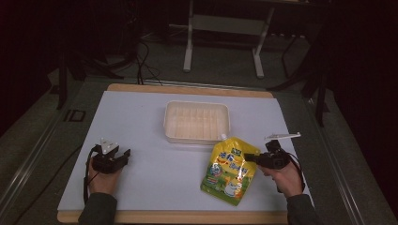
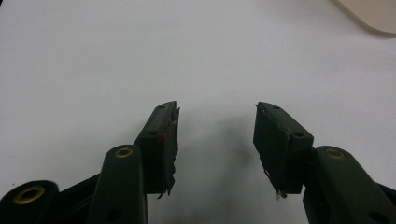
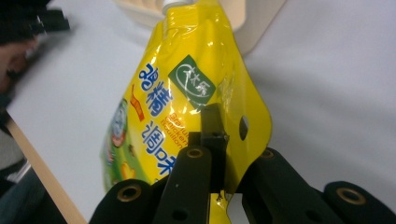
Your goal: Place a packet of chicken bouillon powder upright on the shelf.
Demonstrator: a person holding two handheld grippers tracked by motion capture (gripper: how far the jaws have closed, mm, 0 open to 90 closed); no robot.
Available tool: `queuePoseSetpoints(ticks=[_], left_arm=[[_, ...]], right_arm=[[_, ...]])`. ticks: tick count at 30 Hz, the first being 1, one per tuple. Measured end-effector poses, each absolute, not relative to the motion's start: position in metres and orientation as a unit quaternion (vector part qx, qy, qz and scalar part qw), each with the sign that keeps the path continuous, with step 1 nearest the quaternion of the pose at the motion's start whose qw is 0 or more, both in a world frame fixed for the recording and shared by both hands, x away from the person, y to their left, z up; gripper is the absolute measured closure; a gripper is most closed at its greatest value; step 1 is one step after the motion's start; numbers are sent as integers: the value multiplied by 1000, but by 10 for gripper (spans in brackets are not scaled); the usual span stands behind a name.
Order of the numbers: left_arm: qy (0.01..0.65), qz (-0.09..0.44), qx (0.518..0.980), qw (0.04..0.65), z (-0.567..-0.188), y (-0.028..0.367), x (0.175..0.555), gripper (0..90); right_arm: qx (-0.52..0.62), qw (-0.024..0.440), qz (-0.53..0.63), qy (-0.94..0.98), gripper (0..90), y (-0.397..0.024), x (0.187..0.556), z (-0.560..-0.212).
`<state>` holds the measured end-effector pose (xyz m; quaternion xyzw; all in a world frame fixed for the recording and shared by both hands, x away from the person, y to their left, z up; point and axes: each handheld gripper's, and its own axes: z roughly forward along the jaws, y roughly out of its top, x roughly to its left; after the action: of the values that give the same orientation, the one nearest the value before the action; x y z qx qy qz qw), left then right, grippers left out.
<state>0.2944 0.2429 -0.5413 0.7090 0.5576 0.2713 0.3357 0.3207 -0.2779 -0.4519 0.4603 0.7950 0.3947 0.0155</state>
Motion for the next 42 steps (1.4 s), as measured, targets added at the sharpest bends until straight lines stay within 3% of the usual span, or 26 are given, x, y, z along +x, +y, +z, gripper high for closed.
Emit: queuePoseSetpoints(ticks=[15,21,25,42], left_arm=[[558,272,709,335,-541,243,294,494],[558,272,709,335,-541,243,294,493],[558,272,709,334,-541,243,294,493],[557,272,710,334,-541,243,294,493]], right_arm=[[479,79,452,748,900,-308,316,-406],[467,67,458,753,900,-311,312,-405],[446,33,469,762,900,-311,306,-406],[421,4,441,793,857,-305,304,-410]])
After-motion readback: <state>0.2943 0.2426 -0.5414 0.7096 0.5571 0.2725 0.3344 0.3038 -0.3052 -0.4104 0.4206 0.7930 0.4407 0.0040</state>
